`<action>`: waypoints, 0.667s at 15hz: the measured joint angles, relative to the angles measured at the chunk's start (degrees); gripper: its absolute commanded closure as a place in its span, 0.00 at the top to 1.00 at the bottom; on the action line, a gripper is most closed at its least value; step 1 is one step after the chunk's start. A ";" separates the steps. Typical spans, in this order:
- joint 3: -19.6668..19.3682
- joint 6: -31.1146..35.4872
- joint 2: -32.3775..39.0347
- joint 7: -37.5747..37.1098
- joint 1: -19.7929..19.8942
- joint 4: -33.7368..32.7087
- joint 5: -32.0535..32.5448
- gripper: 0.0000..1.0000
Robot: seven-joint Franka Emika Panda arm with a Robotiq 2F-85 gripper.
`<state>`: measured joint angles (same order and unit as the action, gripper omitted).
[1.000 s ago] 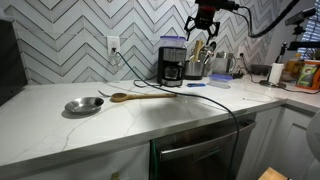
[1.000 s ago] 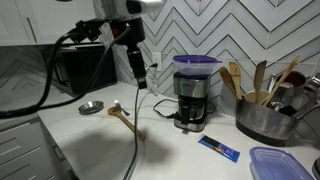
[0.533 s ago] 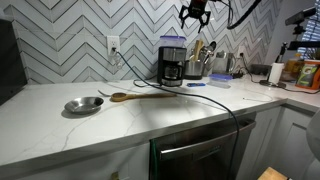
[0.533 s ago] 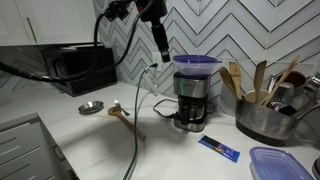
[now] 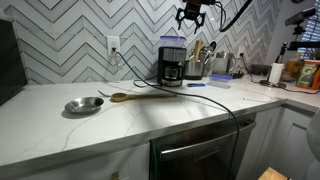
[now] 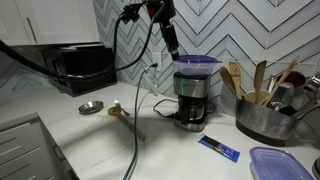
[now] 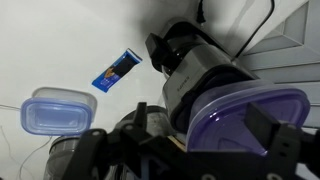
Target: Pick up the purple lid from the clear lunch box on the coffee machine and put it on the kitchen counter
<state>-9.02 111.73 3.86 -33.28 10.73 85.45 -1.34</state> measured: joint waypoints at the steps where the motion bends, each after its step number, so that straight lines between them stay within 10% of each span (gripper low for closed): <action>1: 0.00 0.00 0.05 -0.11 -0.03 -0.03 0.00 1.00; 10: -0.42 0.91 8.95 -4.03 -0.25 -9.61 0.34 1.00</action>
<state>-9.44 112.64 12.81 -37.31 10.48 75.85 -1.00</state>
